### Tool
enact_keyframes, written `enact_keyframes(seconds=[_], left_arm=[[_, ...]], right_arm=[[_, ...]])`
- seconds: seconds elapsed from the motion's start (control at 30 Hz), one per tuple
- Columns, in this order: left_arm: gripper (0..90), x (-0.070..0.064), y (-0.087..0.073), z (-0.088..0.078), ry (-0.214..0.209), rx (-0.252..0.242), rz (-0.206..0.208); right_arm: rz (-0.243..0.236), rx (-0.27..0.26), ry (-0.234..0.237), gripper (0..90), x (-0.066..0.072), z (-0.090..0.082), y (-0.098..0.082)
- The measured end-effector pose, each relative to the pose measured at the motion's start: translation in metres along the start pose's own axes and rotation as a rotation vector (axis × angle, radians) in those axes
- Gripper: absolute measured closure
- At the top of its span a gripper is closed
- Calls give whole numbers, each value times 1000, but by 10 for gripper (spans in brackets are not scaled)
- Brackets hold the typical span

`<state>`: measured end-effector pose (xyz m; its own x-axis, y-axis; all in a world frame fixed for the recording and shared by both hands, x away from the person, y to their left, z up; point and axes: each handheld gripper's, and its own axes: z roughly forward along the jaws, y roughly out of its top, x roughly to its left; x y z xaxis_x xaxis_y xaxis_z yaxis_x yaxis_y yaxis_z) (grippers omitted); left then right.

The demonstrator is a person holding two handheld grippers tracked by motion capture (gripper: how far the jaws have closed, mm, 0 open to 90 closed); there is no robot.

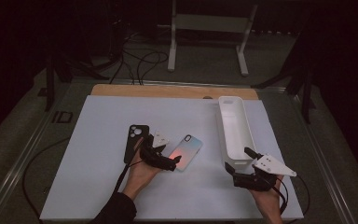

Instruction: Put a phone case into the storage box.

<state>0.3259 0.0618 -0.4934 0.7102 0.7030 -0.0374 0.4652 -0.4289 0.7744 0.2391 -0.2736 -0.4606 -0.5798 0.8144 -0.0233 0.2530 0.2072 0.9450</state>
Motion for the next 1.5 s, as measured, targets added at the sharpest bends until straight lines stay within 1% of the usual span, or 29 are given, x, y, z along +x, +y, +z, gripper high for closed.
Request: enact_keyframes(seconds=[0.2,0.23,0.3,0.53,0.57,0.63,0.73,0.8,0.9,0.97,1.07,1.1,1.2,1.23,1.33,1.4,1.47,1.5], left_arm=[[0,-7,2,12,-19,40,10],[0,-7,2,12,-19,40,10],[0,-9,1,18,-33,62,9],[0,-15,0,30,-39,96,8],[0,-16,0,31,-36,105,6],[0,-17,0,34,-49,110,-4],[0,-20,0,37,-42,120,0],[0,-22,0,39,-29,131,7],[0,-24,0,42,-18,143,6],[0,-26,0,44,0,153,14],[0,-26,-1,46,0,167,16],[0,-26,-2,48,-1,177,15],[0,-27,-4,51,14,209,30],[0,-27,-3,50,15,218,25],[15,-26,-3,49,12,226,21],[76,-22,-2,45,2,243,30],[142,-20,-1,43,-2,248,33],[145,-17,0,42,-14,267,38]], right_arm=[[-5,5,-2,94,0,1,0],[-5,5,-2,94,0,1,0],[-7,4,-1,94,0,1,0],[-6,6,-1,94,0,1,0],[-7,5,-1,94,0,1,-1],[-3,8,-3,94,0,2,-1],[-2,14,-3,94,0,2,-2],[-3,13,-1,94,-1,2,-2],[-4,14,-1,95,-1,3,-2],[-5,15,-2,94,-1,3,-2],[-4,17,-2,94,-1,3,-3],[-4,17,-2,94,-1,3,-3],[-6,20,-3,94,-1,3,-3],[-6,20,-4,94,-1,3,-3],[-4,20,-5,95,-1,3,-3],[-4,21,-8,95,-1,2,-3],[-3,22,-8,95,-1,3,-3],[-4,24,-8,94,-1,3,-3]])
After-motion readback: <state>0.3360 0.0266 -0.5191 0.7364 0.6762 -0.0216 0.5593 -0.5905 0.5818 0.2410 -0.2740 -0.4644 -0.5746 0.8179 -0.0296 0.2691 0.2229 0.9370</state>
